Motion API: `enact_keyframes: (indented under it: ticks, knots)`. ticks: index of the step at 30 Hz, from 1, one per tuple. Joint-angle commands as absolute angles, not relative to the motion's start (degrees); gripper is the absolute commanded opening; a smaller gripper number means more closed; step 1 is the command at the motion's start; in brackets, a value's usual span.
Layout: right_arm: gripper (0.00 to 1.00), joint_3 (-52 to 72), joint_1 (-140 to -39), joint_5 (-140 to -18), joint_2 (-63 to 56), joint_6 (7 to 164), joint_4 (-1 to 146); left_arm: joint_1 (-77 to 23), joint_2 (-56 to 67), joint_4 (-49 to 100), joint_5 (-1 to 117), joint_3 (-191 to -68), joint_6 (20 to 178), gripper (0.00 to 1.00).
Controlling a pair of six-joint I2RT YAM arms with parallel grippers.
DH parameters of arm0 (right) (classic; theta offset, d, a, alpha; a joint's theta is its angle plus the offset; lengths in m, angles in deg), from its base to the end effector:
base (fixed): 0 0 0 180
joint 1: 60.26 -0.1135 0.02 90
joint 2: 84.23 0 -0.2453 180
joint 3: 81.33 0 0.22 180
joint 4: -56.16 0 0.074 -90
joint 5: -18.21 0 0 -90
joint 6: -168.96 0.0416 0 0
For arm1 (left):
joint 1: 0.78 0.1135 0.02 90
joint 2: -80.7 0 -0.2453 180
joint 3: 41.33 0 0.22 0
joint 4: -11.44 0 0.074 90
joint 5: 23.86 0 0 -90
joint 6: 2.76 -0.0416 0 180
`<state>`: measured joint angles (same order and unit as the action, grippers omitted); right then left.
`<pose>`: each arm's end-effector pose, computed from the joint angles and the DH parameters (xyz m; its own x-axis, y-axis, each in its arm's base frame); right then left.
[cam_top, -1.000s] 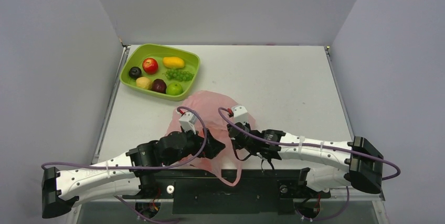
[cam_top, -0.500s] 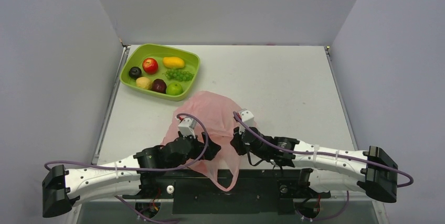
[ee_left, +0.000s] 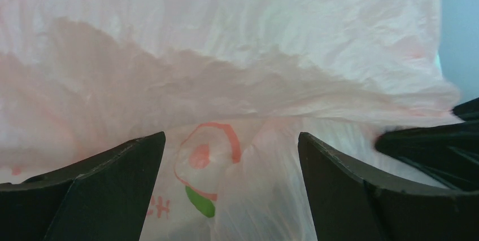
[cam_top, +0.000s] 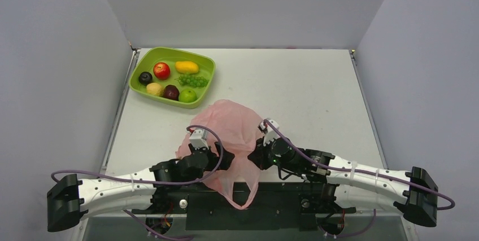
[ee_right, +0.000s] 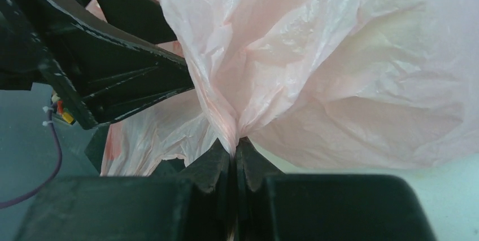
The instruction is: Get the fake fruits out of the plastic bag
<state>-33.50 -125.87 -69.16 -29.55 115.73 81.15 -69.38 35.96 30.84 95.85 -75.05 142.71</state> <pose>0.0822 0.1766 0.2264 -0.7095 -0.1167 -0.6950 -0.5855 0.6465 0.4891 0.0764 -0.1384 0.1883 -0.6425 -0.3217 -0.6955 0.2178 0.7936 -0.5682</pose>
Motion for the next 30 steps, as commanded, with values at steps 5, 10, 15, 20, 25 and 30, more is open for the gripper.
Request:
enact_keyframes:
  ticks: [5, 10, 15, 20, 25, 30]
  knots:
    - [0.20, -26.09, -123.98, -54.13, -29.19, 116.39, 95.39, -69.55, 32.02, 25.30, 100.78, -74.30, 144.60, 0.88]
    - [0.48, -18.63, -127.35, -45.38, -24.45, 113.14, 101.78, -69.51, 31.93, 25.31, 100.05, -75.24, 144.51, 0.88]
    - [0.71, -13.77, -129.89, -39.09, -19.62, 106.01, 103.02, -69.51, 33.79, 27.12, 100.73, -75.82, 144.45, 0.89]
    - [0.80, -10.20, -128.87, -40.65, -15.88, 93.50, 97.80, -68.90, 35.68, 27.18, 101.21, -75.24, 144.14, 0.91]
    - [0.82, -11.83, -121.43, -54.06, -13.59, 91.37, 87.46, -67.75, 35.93, 26.92, 99.90, -75.68, 143.08, 0.92]
    - [0.72, -16.30, -117.09, -60.23, -10.23, 94.83, 79.96, -66.63, 35.57, 29.30, 98.41, -76.90, 142.68, 0.92]
